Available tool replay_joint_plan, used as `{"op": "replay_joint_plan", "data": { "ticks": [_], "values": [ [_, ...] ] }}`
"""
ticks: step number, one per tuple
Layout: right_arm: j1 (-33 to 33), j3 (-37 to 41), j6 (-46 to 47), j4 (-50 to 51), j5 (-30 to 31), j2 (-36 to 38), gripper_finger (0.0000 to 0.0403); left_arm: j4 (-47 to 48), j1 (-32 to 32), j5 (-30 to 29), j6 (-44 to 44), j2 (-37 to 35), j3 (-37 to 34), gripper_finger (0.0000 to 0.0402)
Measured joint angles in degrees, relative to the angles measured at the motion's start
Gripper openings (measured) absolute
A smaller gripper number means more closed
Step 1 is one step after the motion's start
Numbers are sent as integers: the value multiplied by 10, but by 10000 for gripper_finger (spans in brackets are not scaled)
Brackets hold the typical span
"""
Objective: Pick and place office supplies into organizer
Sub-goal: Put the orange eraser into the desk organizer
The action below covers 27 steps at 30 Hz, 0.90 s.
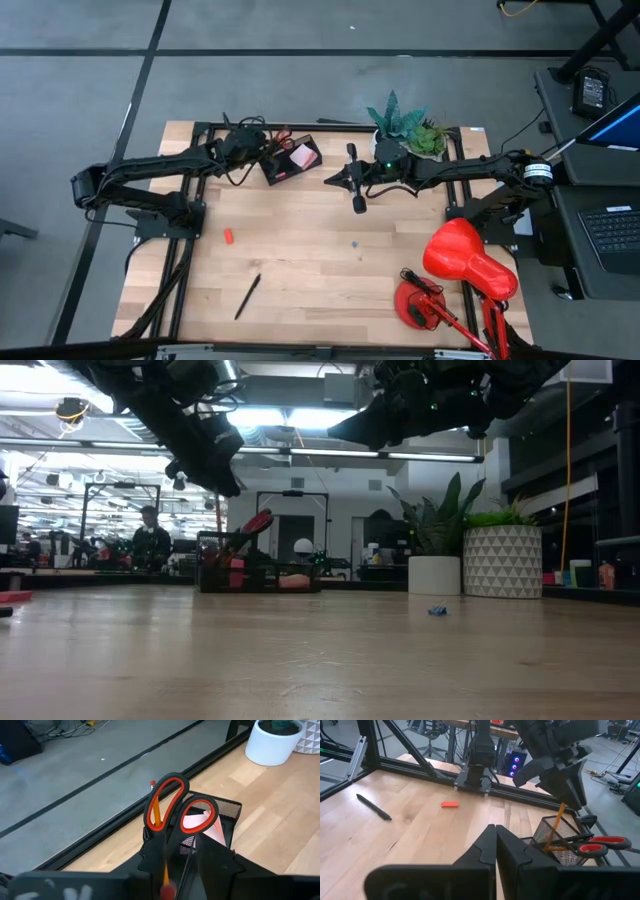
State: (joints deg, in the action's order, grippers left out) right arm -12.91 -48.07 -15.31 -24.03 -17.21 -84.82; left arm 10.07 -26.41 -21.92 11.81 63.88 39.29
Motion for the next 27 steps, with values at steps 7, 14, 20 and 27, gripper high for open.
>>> {"op": "replay_joint_plan", "data": {
  "ticks": [7,14,20,27],
  "values": [
    [0,0,0,0,0,0,10,-46,0,-36,-39,0,0,130],
    [0,0,0,0,0,0,10,-140,8,-45,-129,-34,0,132],
    [0,0,0,4,0,0,10,-126,51,-44,-145,-98,0,124],
    [0,0,-1,8,0,0,10,29,146,-36,-127,-157,0,113]
  ]
}}
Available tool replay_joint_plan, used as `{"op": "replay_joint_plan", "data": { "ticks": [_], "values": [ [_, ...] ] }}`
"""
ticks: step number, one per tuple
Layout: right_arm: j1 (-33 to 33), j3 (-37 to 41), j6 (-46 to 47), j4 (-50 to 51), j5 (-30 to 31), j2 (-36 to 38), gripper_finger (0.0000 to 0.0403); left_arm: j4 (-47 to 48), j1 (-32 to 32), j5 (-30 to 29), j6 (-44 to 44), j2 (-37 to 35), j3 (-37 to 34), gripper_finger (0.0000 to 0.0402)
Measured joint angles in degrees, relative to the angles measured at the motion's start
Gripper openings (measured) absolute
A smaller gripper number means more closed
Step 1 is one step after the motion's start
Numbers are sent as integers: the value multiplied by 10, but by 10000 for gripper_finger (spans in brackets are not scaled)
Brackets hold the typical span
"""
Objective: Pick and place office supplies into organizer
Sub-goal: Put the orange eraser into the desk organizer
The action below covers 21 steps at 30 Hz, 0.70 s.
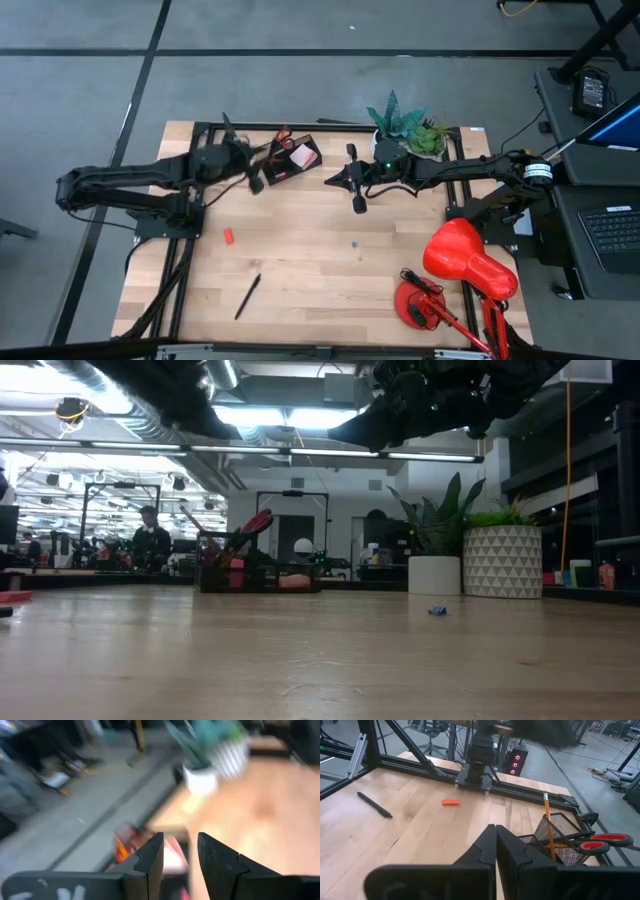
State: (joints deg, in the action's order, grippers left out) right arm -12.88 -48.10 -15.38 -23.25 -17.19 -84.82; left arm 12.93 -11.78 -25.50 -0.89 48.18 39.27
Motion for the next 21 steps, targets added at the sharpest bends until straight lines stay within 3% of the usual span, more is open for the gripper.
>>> {"op": "replay_joint_plan", "data": {
  "ticks": [4,7,13,21],
  "values": [
    [0,0,-1,3,0,0,10,127,64,3,75,-21,0,112],
    [0,0,-1,7,0,0,10,172,106,-6,184,-20,0,115],
    [0,0,-1,7,0,0,10,205,161,-9,281,2,0,112],
    [0,0,-3,7,6,0,10,211,245,54,408,93,3,111]
  ]
}}
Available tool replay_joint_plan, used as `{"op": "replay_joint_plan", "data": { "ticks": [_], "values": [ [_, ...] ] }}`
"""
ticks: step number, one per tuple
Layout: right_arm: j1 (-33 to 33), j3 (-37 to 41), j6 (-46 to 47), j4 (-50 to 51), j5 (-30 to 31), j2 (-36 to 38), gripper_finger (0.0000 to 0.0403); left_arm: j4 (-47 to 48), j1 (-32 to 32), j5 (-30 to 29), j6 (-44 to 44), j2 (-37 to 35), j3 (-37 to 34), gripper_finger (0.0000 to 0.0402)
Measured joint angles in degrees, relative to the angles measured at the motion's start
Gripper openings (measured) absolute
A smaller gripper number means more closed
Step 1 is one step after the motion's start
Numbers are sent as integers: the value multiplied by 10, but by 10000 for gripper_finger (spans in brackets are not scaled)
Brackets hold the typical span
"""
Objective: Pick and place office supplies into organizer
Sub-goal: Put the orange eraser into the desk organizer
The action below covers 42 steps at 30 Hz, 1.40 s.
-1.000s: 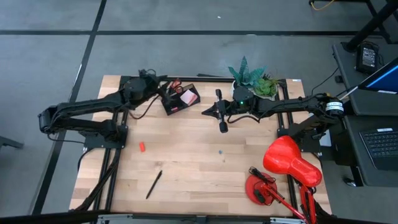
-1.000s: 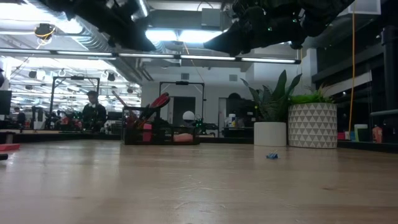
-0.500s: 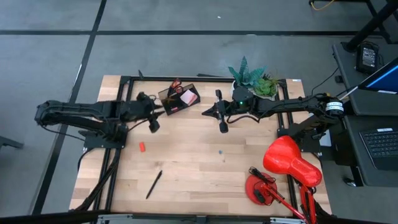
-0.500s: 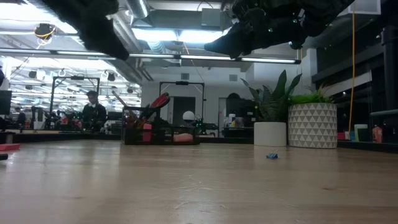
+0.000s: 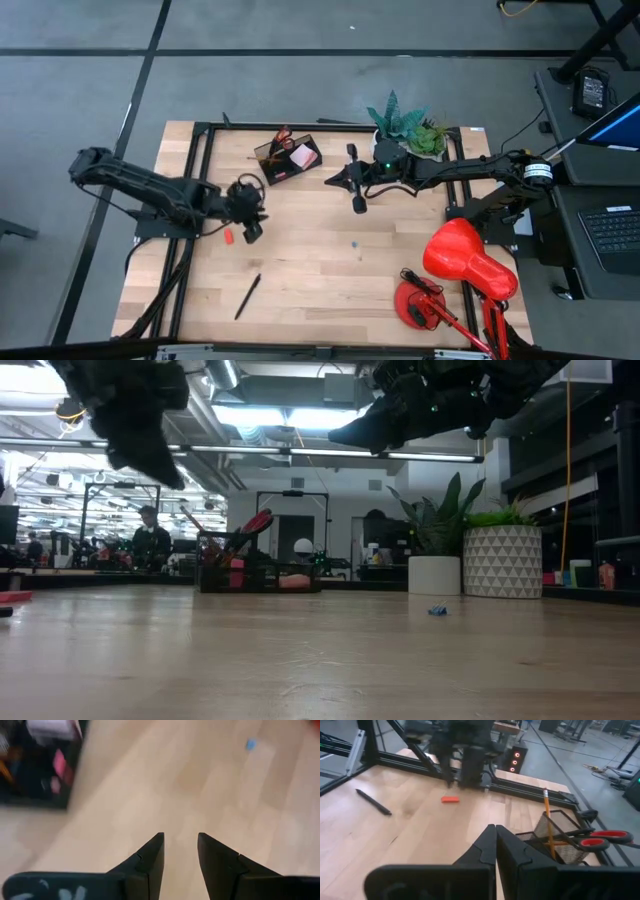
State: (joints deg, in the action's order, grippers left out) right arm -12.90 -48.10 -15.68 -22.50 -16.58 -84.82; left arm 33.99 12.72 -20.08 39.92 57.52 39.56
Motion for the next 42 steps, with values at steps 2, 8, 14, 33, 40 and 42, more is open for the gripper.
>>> {"op": "replay_joint_plan", "data": {
  "ticks": [2,8,14,33,40,42],
  "values": [
    [0,0,0,0,16,0,9,40,17,13,42,29,21,111],
    [0,0,0,-4,37,0,9,230,69,79,233,120,119,111],
    [0,0,-15,-4,37,0,9,321,116,144,406,193,195,111],
    [0,0,-40,-2,34,0,9,380,180,146,722,282,206,112],
    [0,0,-70,13,27,0,9,375,192,135,813,287,183,112],
    [0,0,-74,17,8,0,9,366,195,147,834,287,169,112]
  ]
}}
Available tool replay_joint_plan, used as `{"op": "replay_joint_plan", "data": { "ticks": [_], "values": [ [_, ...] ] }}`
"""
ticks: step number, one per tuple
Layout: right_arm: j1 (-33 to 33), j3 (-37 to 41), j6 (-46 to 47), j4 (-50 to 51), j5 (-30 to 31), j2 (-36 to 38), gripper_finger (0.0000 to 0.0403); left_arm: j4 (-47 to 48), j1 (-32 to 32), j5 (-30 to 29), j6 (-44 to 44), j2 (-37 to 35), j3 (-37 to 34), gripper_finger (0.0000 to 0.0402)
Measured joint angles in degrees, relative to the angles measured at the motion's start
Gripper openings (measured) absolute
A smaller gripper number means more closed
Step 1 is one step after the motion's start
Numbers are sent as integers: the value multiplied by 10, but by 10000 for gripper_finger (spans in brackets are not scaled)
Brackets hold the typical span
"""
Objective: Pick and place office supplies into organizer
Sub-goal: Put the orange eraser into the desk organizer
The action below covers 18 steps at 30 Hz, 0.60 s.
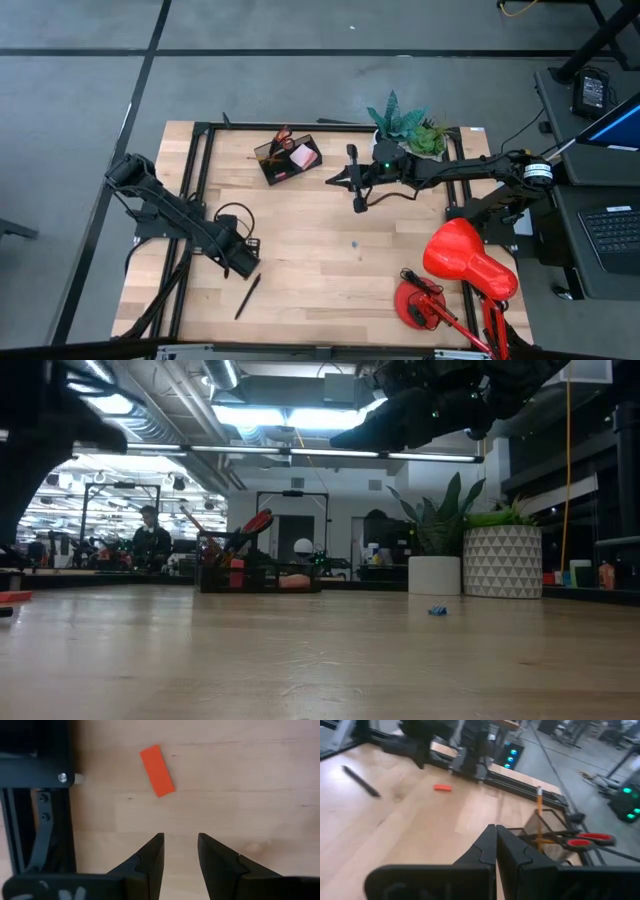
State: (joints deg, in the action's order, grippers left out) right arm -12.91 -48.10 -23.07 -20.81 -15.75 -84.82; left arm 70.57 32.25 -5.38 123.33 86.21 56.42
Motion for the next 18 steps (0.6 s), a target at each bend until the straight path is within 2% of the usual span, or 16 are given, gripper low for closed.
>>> {"op": "replay_joint_plan", "data": {
  "ticks": [7,11,18],
  "values": [
    [0,0,-28,1,-51,0,10,-72,8,-8,31,0,-55,112],
    [0,0,-29,1,-54,0,10,-109,3,-26,35,0,-83,112],
    [0,0,-30,1,-54,0,10,-60,-9,22,43,0,-92,112]
  ]
}}
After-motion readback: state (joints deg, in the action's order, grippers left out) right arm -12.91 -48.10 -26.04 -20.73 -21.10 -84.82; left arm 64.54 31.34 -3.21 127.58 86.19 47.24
